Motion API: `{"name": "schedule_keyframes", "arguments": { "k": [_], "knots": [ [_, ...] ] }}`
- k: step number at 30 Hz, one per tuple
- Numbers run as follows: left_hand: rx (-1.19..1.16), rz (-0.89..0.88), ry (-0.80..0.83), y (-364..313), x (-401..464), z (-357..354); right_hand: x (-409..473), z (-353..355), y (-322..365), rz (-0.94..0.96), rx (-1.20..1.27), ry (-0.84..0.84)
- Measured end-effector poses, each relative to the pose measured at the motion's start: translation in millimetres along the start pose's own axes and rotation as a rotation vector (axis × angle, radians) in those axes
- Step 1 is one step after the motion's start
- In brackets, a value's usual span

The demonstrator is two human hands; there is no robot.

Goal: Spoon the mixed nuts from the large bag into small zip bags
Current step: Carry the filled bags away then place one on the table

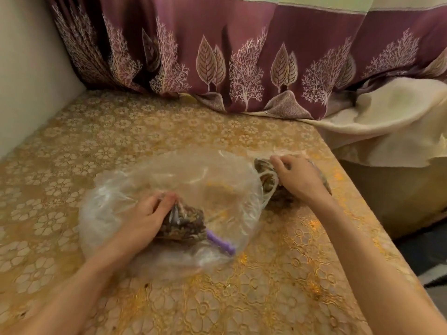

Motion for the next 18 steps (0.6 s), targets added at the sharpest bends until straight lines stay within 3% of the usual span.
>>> {"name": "schedule_keyframes", "arguments": {
  "k": [3, 9, 13, 18],
  "knots": [
    [-0.066, 0.089, -0.007, 0, -4, -1, -2, 6, 1, -0.046, 0.057, 0.022],
    [-0.125, 0.271, -0.072, -16, -14, -2, -1, -13, 5, -0.26, -0.018, 0.322],
    [-0.105, 0.409, -0.048, -26, -25, 8, -6, -13, 7, -0.326, 0.028, 0.322],
    [-0.202, 0.522, -0.014, -57, -44, 18, -22, 22, 3, -0.437, 0.281, 0.245]
  ]
}}
Point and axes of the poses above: each hand's wrist, its own x-axis towards the middle knuckle, its own z-axis out of the back of the hand, y = z × x, the point moved 9 cm from there along x, towards the middle knuckle, and after that the axes turned 5 degrees about z, right-handed, at the moved point
